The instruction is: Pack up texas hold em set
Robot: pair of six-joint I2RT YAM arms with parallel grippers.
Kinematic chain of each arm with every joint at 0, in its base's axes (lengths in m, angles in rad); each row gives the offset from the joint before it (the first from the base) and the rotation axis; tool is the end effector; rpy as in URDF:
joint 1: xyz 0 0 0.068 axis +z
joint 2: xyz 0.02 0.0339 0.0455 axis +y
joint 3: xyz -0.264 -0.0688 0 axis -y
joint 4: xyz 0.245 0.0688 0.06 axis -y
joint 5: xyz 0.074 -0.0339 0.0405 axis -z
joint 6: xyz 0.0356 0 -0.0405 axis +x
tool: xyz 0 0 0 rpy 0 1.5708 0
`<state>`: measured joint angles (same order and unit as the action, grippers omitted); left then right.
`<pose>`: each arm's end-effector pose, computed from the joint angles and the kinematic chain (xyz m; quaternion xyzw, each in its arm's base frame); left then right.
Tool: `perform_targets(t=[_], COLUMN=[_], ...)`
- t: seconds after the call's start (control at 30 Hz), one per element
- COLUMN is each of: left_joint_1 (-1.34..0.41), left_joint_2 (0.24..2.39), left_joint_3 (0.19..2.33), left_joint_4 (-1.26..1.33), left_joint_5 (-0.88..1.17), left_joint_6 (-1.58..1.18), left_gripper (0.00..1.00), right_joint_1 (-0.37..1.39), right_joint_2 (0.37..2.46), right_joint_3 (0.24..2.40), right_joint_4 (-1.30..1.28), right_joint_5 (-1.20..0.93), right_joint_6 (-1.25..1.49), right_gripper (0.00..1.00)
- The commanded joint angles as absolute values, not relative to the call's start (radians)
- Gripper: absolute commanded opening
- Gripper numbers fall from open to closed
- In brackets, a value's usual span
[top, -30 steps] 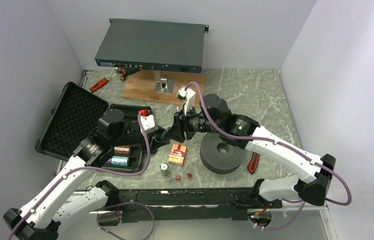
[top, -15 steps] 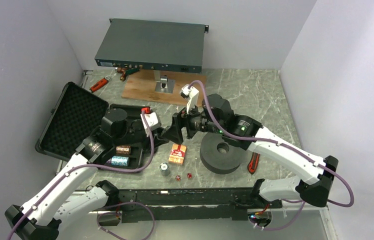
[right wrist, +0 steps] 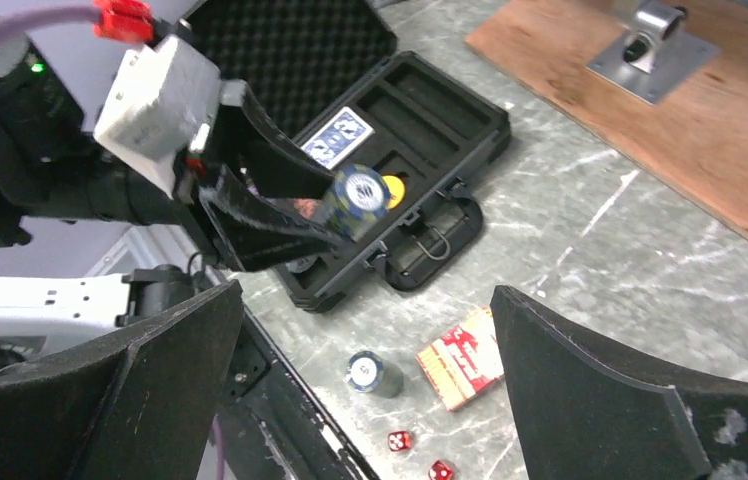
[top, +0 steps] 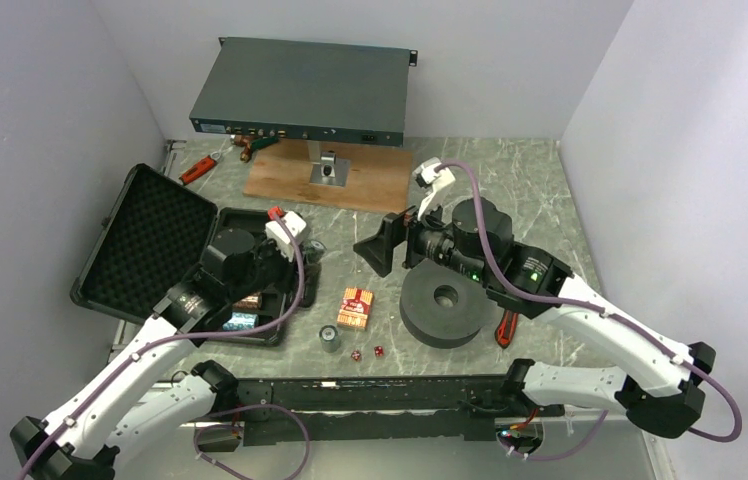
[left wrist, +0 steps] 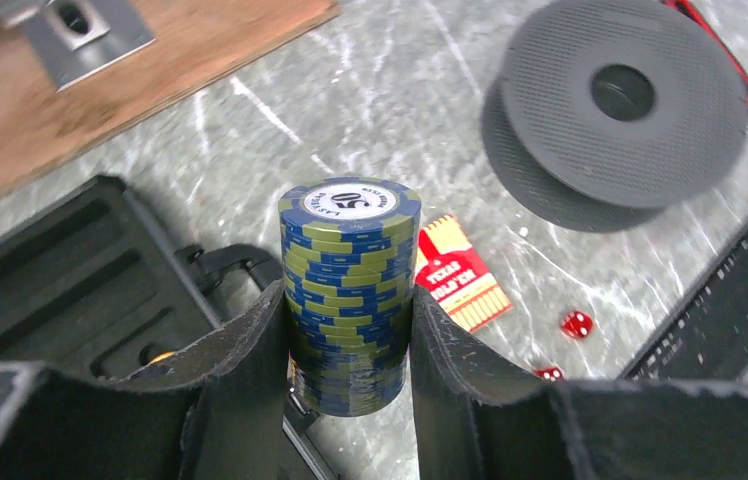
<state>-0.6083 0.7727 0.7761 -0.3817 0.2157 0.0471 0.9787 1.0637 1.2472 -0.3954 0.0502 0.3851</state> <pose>0.1408 -0.1073 0.3184 0.3220 0.7594 -0.2402 0.5118 0.1292 0.1889 0.4249 -0.2124 0.7483 0.3808 0.5000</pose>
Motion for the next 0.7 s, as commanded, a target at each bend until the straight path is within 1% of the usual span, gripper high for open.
perform_targets(t=[0.0, 0.17, 0.27, 0.37, 0.47, 0.6, 0.67], left_joint_1=[-0.607, -0.606, -0.603, -0.595, -0.589, -0.564, -0.547], left_joint_2=[0.769, 0.764, 0.766, 0.814, 0.909, 1.075, 1.133], left_joint_3=[0.791, 0.757, 0.753, 0.810, 0.887, 1.069, 1.122], left_joint_4=[-0.233, -0.152, -0.154, -0.290, -0.385, -0.630, -0.694], left_joint_5=[-0.025, -0.098, -0.211, -0.378, -0.422, -0.514, -0.542], left_joint_6=[-0.180, -0.309, -0.445, -0.637, -0.733, -0.975, -1.047], left_gripper=[0.00, 0.00, 0.00, 0.00, 0.00, 0.00, 0.00], right_joint_1=[0.982, 0.981, 0.982, 0.982, 0.982, 0.982, 0.982], right_joint_2=[1.024, 1.032, 1.042, 1.050, 1.056, 1.076, 1.088], right_joint_3=[1.199, 1.183, 1.181, 1.175, 1.166, 1.163, 1.167], right_joint_4=[-0.373, -0.396, -0.409, -0.418, -0.416, -0.411, -0.420], right_joint_5=[0.174, 0.228, 0.238, 0.254, 0.279, 0.286, 0.288], right_joint_6=[0.427, 0.473, 0.492, 0.516, 0.538, 0.566, 0.574], right_gripper=[0.97, 0.97, 0.97, 0.98, 0.98, 0.98, 0.98])
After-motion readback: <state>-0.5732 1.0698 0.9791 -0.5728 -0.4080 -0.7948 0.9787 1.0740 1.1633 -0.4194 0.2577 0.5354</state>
